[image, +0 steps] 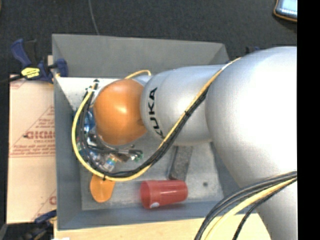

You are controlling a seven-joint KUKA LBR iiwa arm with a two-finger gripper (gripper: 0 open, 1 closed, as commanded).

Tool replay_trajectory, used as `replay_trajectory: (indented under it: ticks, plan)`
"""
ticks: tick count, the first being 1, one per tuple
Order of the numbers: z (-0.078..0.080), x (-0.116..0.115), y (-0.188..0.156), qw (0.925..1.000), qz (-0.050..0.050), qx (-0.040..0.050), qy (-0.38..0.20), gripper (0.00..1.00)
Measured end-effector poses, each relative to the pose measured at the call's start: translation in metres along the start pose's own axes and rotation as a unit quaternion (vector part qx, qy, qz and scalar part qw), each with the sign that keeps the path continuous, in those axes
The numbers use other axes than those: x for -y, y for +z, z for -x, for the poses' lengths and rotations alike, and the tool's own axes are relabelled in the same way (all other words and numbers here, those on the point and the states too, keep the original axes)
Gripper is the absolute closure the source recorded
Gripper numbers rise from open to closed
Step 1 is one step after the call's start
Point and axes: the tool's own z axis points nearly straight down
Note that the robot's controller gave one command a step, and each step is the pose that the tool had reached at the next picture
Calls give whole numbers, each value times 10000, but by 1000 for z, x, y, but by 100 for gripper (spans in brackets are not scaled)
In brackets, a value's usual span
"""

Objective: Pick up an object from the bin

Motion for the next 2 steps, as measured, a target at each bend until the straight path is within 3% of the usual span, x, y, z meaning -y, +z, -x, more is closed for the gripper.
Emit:
replay_trajectory:
  ticks: [2]
  plan:
    - [1, 1, -54, 10000, -8, 14, 25, 100]
